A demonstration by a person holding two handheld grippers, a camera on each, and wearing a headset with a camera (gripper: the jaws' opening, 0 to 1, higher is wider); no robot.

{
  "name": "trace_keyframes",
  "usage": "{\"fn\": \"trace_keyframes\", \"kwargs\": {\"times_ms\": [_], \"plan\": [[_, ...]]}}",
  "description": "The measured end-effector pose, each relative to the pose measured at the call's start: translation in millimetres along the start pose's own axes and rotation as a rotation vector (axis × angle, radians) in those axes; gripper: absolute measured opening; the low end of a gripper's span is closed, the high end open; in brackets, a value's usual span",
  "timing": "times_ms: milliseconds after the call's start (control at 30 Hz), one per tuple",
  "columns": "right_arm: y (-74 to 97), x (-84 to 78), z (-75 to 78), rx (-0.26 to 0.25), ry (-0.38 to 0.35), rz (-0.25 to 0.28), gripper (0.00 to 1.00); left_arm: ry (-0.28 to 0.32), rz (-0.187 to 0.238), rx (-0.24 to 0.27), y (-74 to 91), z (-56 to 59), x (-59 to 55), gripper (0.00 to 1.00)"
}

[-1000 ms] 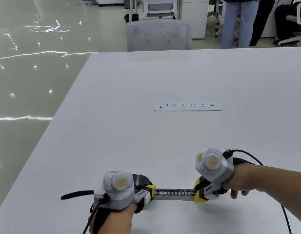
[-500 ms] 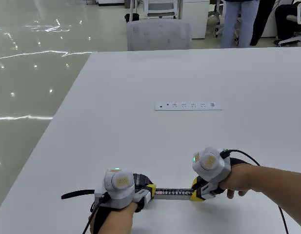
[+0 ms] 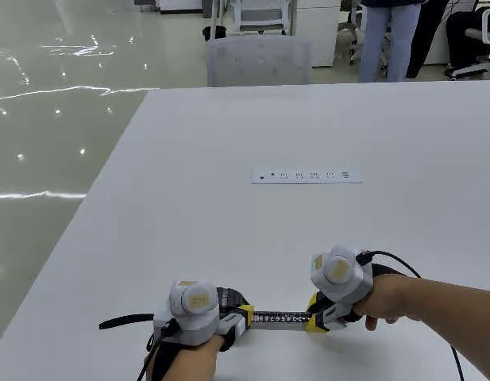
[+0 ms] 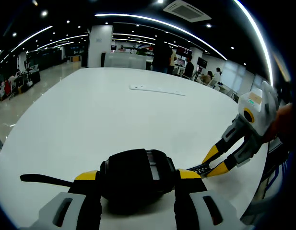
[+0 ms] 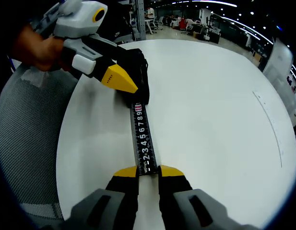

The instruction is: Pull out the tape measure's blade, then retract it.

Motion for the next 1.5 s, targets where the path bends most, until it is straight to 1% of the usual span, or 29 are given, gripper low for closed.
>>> {"fn": "trace_keyframes", "kwargs": {"times_ms": [300,433,833,1333,1500], "plan": [[-2.7,3.9,-0.3,-0.001,-0.001,-0.002,0.14,0.001,-0.001,-0.002,0.9,0.2,-0.2,0.58],[-4.5,7.7,-1.3,-0.005,-0.017,0.013,0.14,0.001,0.000,-0.003,0.8,0.3,0.1,0.58],[-9.2,13.3,-1.9,-0.002,-0.008,0.013,0.14,0.002,0.000,-0.002,0.5,0.0,0.4,0.58],[-14.9,22.4,-3.4,-0.002,-0.001,0.030,0.14,0.006,-0.001,-0.001,0.7,-0.3,-0.1,0.58],[-17.4,26.5,-4.6,0.001,-0.009,0.037,0.14,0.004,-0.004,-0.004,0.8,0.1,0.0,0.58]]}}
Point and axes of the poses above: the centre of the closed fingertips' face, and the gripper's own axes: y roughly backward along the fingers, z roughly to its right, x roughly out of its top, the point moved 1 cm from there along y, roughly backward along the fingers, and after that the axes turned 5 degrees about -x, right-handed, at the moved point
